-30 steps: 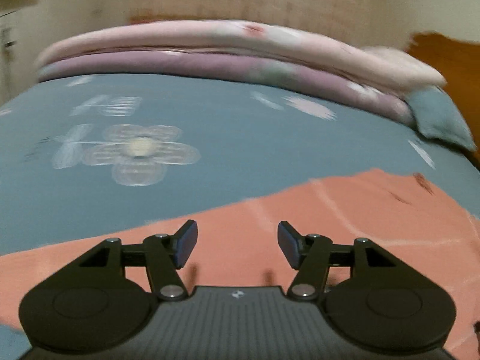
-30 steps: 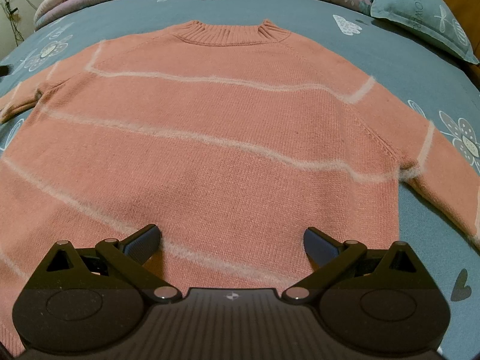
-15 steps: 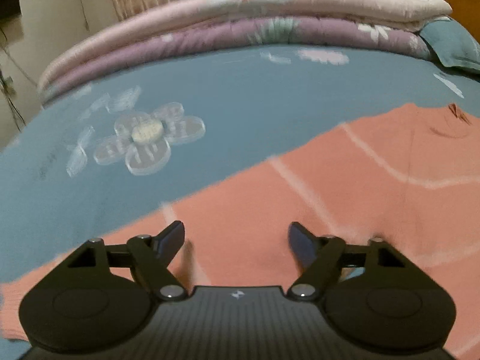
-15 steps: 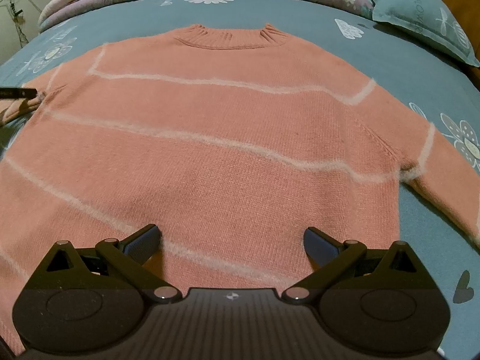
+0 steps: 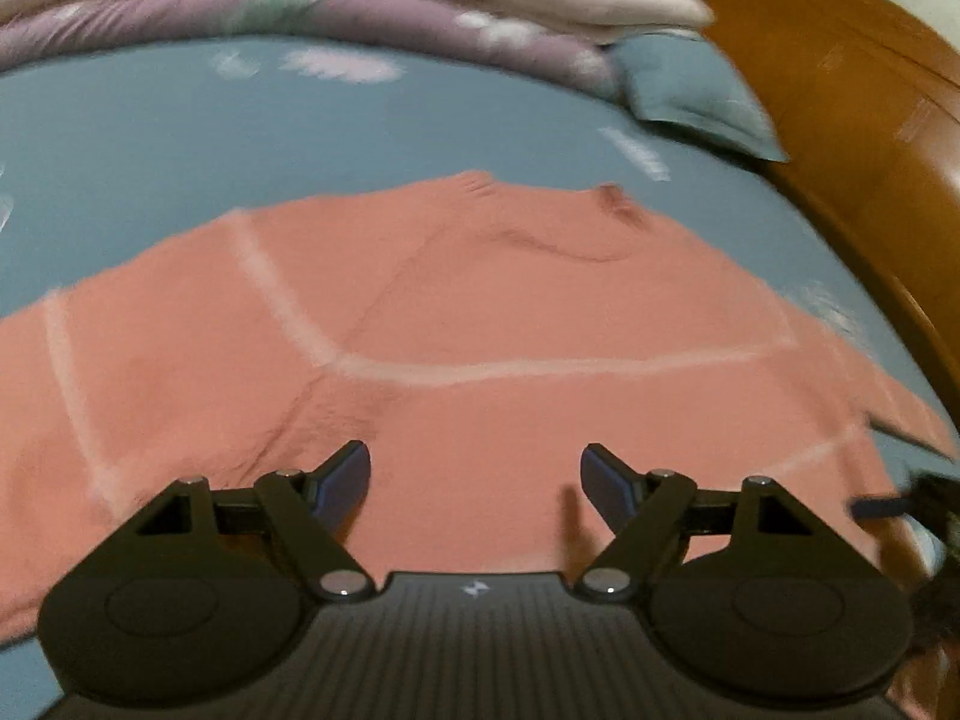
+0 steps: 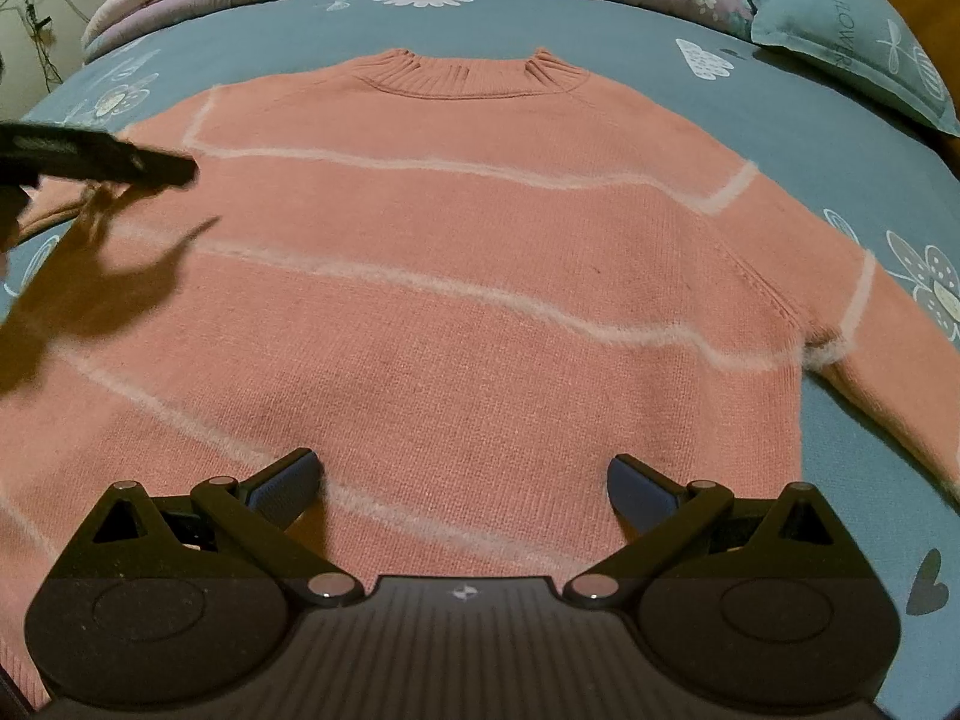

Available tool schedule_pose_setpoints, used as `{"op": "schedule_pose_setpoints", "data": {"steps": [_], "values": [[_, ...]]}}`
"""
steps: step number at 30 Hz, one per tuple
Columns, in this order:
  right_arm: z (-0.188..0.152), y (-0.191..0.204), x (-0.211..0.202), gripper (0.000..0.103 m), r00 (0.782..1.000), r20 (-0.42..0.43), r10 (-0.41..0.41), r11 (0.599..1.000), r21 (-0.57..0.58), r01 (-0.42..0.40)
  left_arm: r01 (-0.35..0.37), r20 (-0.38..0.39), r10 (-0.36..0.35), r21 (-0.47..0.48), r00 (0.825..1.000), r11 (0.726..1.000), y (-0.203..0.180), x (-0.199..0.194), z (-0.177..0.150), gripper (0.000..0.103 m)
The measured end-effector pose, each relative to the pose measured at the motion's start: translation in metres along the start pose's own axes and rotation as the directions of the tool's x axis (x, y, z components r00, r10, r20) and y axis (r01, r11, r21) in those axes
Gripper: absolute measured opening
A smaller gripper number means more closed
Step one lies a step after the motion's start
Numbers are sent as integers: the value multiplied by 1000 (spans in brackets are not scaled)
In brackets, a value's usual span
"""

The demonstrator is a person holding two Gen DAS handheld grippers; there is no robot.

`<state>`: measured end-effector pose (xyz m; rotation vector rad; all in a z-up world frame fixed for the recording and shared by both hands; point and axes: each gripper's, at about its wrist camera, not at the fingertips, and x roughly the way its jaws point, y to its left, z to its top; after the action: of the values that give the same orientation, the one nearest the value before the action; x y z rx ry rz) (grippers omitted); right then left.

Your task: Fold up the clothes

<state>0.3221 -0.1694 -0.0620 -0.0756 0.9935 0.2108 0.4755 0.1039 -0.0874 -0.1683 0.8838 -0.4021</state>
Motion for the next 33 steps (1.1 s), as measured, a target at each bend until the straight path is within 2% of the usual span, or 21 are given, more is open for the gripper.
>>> {"op": "schedule_pose_setpoints", "data": {"steps": [3,4,6,8,10,13,14,16,17,19,23,25,28,30,33], "values": [[-2,-1,0,103,1000,13,3,1000,1,-3,-19,14,21,-119,1000,993,9,-5,14,76],[-2,-1,1,103,1000,17,3,1000,1,-3,-37,18,39,-114,999,993,6,-7,19,76],[-2,-2,1,103,1000,21,5,1000,-1,-5,-62,40,64,-48,997,997,-5,-15,24,78],[-2,-3,1,103,1000,22,8,1000,-4,-8,-37,35,37,-9,999,999,-14,-15,27,80],[-2,-3,1,103,1000,21,11,1000,-8,-11,-46,9,46,5,999,999,-19,-7,23,80],[-1,-4,0,103,1000,16,14,1000,-16,-14,-96,-29,95,-28,995,995,-12,13,21,79],[1,-4,-1,103,1000,2,12,1000,-23,-12,-80,-6,80,-68,997,994,-7,13,23,79],[10,-5,-6,103,1000,-26,9,1000,-27,-10,-109,24,112,-122,993,987,-6,9,39,79],[14,-5,-11,103,1000,-8,15,999,-29,-15,-132,42,137,-110,990,985,-10,8,50,79],[17,-7,-19,103,999,33,21,1000,-23,-20,-117,82,120,-46,989,992,-22,9,71,80],[22,-10,-14,103,999,34,-14,1000,-9,15,-91,89,87,45,992,995,-43,35,95,83],[20,-11,-6,103,1000,4,-19,1000,-8,19,-79,59,75,69,995,995,-51,53,98,83],[15,-10,0,103,1000,-12,-8,1000,-3,8,-23,12,22,68,1000,997,-54,82,97,83],[13,-10,0,103,1000,-7,-1,1000,2,1,-57,-11,58,66,998,996,-52,101,98,83],[11,-13,2,103,1000,-2,11,1000,14,-11,-90,11,90,58,996,994,-44,114,106,86]]}}
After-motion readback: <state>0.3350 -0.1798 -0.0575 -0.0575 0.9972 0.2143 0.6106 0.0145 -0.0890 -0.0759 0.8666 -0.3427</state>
